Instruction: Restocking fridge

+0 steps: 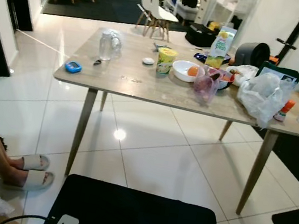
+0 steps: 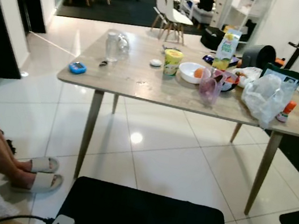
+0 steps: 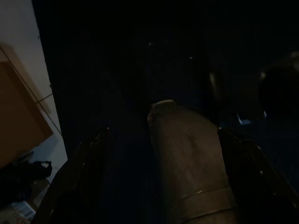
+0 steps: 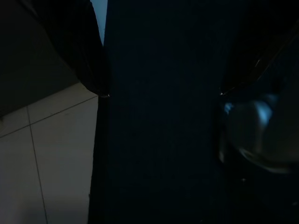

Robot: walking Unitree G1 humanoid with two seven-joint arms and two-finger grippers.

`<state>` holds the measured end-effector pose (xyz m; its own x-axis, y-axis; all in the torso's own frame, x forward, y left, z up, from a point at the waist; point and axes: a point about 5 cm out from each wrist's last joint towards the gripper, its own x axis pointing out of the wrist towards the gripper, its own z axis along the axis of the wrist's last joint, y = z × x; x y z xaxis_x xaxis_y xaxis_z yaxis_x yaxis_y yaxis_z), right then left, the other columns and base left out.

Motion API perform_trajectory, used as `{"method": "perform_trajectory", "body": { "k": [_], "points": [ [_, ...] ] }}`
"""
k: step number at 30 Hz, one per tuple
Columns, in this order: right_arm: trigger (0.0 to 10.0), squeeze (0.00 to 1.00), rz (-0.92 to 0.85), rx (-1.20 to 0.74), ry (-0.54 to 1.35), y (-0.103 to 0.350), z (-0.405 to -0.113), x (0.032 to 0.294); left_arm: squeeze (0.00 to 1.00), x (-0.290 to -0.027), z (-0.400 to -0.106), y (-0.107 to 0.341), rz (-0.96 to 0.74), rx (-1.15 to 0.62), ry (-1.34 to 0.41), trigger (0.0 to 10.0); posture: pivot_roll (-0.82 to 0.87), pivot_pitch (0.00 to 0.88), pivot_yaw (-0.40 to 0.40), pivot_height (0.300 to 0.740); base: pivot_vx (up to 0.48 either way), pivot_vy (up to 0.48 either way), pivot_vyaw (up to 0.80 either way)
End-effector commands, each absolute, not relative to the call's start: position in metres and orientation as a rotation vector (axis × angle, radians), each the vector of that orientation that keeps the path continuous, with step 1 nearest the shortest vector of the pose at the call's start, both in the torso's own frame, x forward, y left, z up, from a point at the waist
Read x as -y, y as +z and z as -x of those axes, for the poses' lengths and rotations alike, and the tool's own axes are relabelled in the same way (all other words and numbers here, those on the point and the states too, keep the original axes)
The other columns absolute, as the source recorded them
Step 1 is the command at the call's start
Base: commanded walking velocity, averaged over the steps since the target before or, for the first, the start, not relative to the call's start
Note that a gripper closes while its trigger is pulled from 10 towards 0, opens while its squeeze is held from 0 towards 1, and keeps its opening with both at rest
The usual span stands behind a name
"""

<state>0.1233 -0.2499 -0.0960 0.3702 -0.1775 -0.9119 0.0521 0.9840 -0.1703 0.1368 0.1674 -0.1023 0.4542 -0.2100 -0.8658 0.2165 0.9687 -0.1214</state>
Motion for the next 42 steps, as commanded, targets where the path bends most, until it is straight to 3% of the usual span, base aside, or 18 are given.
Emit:
{"method": "perform_trajectory", "body": {
  "k": [1, 14, 21, 42],
  "points": [
    [10.0, 0.0, 0.136, -1.177, -0.151, -0.0939, -0.1267, 0.2535, 0.0, -0.1631, -0.1318, -0.1044, -0.004, -1.087, -0.278, 10.0, 0.07, 0.0, -0.027, 0.74, 0.266, 0.0, 0.0],
    [10.0, 0.0, 0.14, -1.182, -0.152, -0.0941, -0.1256, 0.2539, 0.0, -0.1627, -0.1318, -0.1044, -0.005, -1.087, -0.28, 10.0, 0.08, 0.0, -0.027, 0.74, 0.266, 0.0, 0.0],
    [10.0, 0.0, 0.133, -1.178, -0.157, -0.0938, -0.1264, 0.2539, 0.0, -0.1627, -0.132, -0.1043, -0.006, -1.085, -0.281, 10.0, 0.08, 0.0, -0.027, 0.74, 0.266, 0.0, -0.72],
    [10.0, 0.0, 0.143, -1.177, -0.14, -0.0944, -0.1262, 0.2522, 0.0, -0.1644, -0.1338, -0.1037, -0.019, -1.082, -0.285, 10.0, 0.08, 0.0, -0.025, 0.74, 0.265, 0.0, 0.0]
  ]
}}
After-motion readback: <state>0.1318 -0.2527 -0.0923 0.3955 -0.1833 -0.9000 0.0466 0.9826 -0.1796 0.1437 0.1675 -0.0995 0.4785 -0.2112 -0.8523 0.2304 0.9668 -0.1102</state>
